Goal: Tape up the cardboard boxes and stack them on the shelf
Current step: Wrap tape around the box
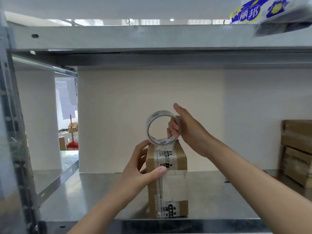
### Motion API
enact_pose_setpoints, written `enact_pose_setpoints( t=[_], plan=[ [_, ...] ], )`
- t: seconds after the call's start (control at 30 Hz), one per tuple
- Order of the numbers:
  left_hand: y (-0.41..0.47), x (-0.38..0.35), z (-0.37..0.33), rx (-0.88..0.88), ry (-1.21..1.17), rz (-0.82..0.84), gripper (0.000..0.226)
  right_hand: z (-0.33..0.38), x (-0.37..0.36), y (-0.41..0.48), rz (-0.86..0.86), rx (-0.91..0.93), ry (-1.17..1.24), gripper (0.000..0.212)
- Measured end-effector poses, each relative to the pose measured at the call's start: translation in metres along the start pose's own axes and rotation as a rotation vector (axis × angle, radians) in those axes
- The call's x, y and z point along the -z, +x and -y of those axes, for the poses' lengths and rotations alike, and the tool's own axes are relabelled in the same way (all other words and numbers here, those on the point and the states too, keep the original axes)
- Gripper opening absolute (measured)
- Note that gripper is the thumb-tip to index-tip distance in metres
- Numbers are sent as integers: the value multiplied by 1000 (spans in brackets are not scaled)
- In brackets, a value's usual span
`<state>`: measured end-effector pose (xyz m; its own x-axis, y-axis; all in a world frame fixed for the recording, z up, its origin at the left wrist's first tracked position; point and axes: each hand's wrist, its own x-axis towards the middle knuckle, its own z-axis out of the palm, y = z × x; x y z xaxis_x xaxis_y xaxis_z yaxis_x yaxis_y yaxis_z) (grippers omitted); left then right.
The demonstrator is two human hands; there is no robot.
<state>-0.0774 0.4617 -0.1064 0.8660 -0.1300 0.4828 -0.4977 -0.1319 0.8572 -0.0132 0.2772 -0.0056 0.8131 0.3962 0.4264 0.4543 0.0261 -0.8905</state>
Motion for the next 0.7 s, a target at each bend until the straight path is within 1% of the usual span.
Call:
enact_pose_setpoints(
  t=[0.1, 0.17, 0.23, 0.3, 0.37, 0.47, 0.57, 0.63, 0.7],
  plan=[
    [-2, 7, -2, -14, 40, 5, 80, 15, 14, -4, -16, 35, -4, 47],
    [-4, 11, 0, -26, 37, -11, 82, 23, 29, -13, -58, 55, -56, 40],
    [-6, 14, 1, -38, 9, -37, 84, 23, 45, -25, -75, 37, -139, 35],
    [-7, 15, 3, -45, -33, -62, 88, 16, 53, -36, -79, -23, -235, 36],
    [-9, 15, 5, -54, -72, -93, 93, 0, 48, -45, -96, -98, -275, 41],
    [-11, 18, 11, -61, -101, -145, 92, -18, 33, -50, -158, -166, -147, 42],
    [-15, 29, 12, -35, -72, -143, 93, -17, 21, -44, -197, -126, -77, 45],
    [-20, 45, 9, 14, 8, -140, 103, -14, 7, -38, -130, -113, 18, 46],
    [-25, 71, -2, 54, 180, -99, 113, -15, -11, -30, -17, -97, 162, 46]
  ],
)
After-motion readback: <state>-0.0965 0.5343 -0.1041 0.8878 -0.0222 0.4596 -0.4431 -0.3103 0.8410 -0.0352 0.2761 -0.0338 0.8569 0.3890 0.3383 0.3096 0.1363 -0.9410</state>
